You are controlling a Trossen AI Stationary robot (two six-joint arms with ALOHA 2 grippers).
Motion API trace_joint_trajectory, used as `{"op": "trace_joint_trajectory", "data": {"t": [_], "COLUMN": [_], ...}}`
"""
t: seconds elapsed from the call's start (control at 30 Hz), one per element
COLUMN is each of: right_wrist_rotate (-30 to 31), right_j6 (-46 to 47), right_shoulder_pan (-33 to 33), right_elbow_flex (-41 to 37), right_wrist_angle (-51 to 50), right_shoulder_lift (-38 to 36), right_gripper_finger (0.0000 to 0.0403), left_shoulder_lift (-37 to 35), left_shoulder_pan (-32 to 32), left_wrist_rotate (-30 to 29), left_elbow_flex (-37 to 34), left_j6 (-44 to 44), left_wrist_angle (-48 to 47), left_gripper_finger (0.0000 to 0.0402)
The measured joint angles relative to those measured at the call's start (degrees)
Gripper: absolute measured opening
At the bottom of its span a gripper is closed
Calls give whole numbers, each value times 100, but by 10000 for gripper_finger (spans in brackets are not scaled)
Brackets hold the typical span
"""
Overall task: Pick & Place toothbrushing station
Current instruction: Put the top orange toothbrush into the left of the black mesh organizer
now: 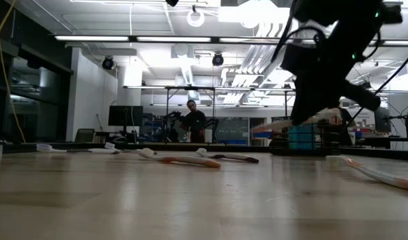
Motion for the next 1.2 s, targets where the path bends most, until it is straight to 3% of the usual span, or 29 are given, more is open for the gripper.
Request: {"op": "trace_joint_trajectory", "data": {"t": [0.3,0.5,0.77,1.0,1.2], "right_wrist_rotate": [978,1718,2668,3225,3437], "right_j6": [141,-22,-1285,-2815,-4007], "right_shoulder_pan": [942,1702,2599,2931,2922], "right_elbow_flex": [697,1008,1098,1098,1096], "right_wrist_angle": [-1123,-1275,-810,73,1089], "right_shoulder_lift": [-4,-6,-8,37,40], "right_gripper_finger": [3,3,4,4,4], "left_shoulder_lift": [0,0,0,104,284], "left_shoulder_pan": [0,136,734,1334,1702], "left_wrist_rotate": [358,681,2228,3913,4420], "left_elbow_flex": [0,0,0,4,8], "left_j6": [-193,-469,-617,-950,-1203], "left_wrist_angle": [0,4,347,915,1143], "left_gripper_finger": [129,129,129,129,129]}}
